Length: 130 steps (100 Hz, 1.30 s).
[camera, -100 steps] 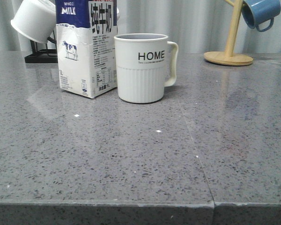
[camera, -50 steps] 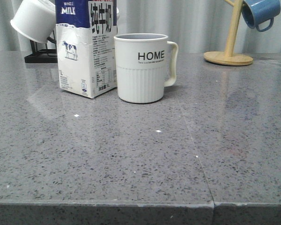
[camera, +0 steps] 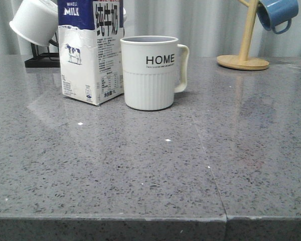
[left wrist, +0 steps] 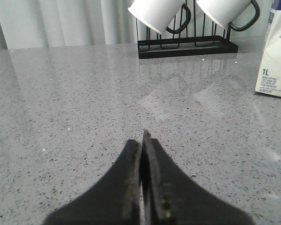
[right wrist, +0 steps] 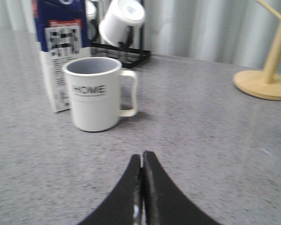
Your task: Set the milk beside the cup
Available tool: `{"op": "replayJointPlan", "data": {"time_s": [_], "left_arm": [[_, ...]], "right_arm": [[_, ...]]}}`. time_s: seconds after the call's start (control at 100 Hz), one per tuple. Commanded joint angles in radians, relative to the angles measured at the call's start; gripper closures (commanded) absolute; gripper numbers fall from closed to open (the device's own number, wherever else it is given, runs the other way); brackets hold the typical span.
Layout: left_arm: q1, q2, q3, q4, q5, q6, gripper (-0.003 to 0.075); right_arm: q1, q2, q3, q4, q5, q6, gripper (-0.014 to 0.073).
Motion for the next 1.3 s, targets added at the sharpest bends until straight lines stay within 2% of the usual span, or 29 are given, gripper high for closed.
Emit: {"op": "replayJointPlan", "data": {"time_s": [0.0,0.32,0.44,0.69,1.29], "left_arm": [[0.002,-0.029,0.061,-0.002,-0.077,-0.010,0.0741],[0.002,-0.029,0.061,-0.002,-0.077,-0.010,0.0741],[0.002,-0.029,0.061,-0.002,-0.077,-0.010,0.0741],[0.002,-0.029,0.061,-0.002,-0.077,-0.010,0.0741],[0.002,-0.029,0.061,-0.002,-0.077,-0.010,0.0741]], "right_arm": [[-0.079,0.002,0.002,0.008,-0.112,-0.008,0.0659],[-0.388,-0.134,0.159,0.007,-0.124,-0.046,0.0659],[-0.453,-0.207,0.177,0.007,-0.067,-0.046,0.0659],[-0.463,-0.356,0.178,0.007,0.012,-0.046,0.0659],[-0.464,-0.355,0.177,0.007,0.019,-0.046,0.0659]]}}
